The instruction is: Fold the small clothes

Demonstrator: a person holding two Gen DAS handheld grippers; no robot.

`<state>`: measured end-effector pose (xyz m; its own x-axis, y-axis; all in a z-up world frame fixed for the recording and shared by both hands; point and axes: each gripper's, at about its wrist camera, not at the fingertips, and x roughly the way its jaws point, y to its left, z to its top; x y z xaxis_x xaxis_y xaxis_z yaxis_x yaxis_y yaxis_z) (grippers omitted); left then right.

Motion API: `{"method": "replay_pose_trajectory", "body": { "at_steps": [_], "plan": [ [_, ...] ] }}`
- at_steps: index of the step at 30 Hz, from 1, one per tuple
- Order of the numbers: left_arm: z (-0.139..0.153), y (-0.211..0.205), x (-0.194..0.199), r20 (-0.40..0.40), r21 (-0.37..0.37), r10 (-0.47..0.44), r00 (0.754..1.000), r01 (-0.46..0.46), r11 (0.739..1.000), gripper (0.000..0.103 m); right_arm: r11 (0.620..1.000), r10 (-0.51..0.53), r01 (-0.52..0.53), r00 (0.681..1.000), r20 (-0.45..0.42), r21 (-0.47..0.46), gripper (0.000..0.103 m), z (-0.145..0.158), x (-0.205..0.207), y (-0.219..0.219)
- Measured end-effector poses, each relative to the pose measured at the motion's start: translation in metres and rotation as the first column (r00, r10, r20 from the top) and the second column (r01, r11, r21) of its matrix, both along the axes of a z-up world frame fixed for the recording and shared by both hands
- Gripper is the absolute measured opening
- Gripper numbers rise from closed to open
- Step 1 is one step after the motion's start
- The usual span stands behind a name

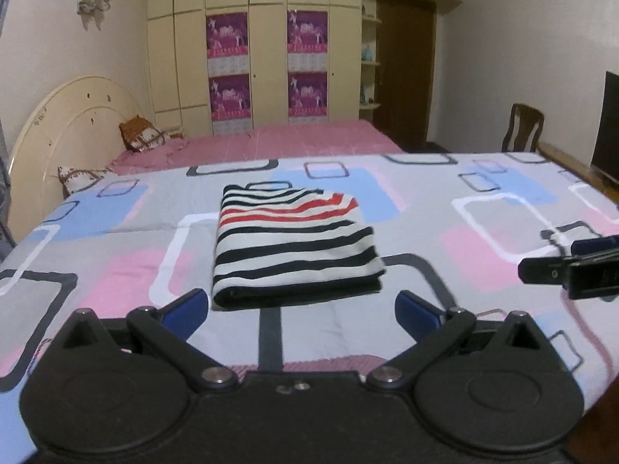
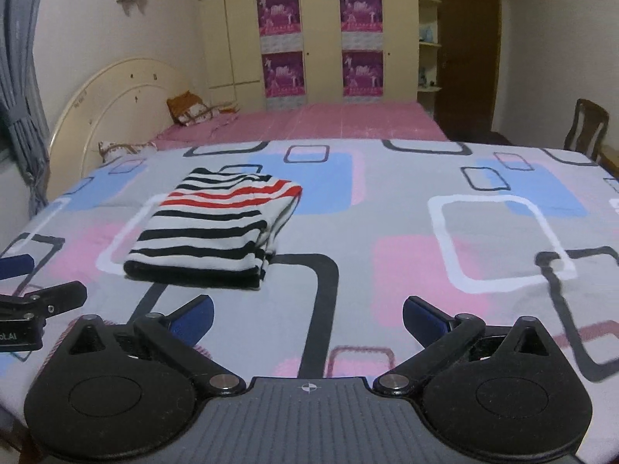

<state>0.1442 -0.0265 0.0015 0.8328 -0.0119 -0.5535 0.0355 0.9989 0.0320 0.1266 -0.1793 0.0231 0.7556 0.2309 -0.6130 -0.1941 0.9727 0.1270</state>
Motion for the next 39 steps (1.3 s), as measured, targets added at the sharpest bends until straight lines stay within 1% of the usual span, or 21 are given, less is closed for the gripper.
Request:
{"method": "replay_pose_trajectory", "body": {
  "at_steps": [2, 8, 14, 23, 39],
  "plan": [
    [0.008, -0.005, -0.016, 0.017, -0.007, 0.006, 1.000, -0.006, 1.000, 0.103, 1.000, 0.001, -0.001, 1.000, 0.016, -0.011, 0.103, 0.008, -0.017, -0.002],
    [0.025, -0.018, -0.049, 0.059, -0.010, 0.026, 0.998, -0.026, 1.000, 0.103, 1.000, 0.009, -0.009, 0.998, 0.064, -0.005, 0.103, 0.027, -0.061, -0.007],
    [0.036, -0.024, -0.070, 0.093, -0.027, 0.044, 0.995, -0.041, 0.999, 0.103, 1.000, 0.017, -0.017, 0.995, 0.102, 0.003, 0.103, 0.039, -0.084, -0.013],
    [0.042, -0.027, -0.083, 0.121, -0.034, 0.035, 0.992, -0.031, 0.999, 0.103, 1.000, 0.019, -0.020, 0.990, 0.138, 0.009, 0.103, 0.050, -0.099, -0.014],
    [0.043, -0.024, -0.086, 0.138, -0.040, 0.029, 0.990, -0.024, 0.999, 0.103, 1.000, 0.022, -0.022, 0.988, 0.152, -0.001, 0.103, 0.054, -0.101, -0.015]
  ]
}}
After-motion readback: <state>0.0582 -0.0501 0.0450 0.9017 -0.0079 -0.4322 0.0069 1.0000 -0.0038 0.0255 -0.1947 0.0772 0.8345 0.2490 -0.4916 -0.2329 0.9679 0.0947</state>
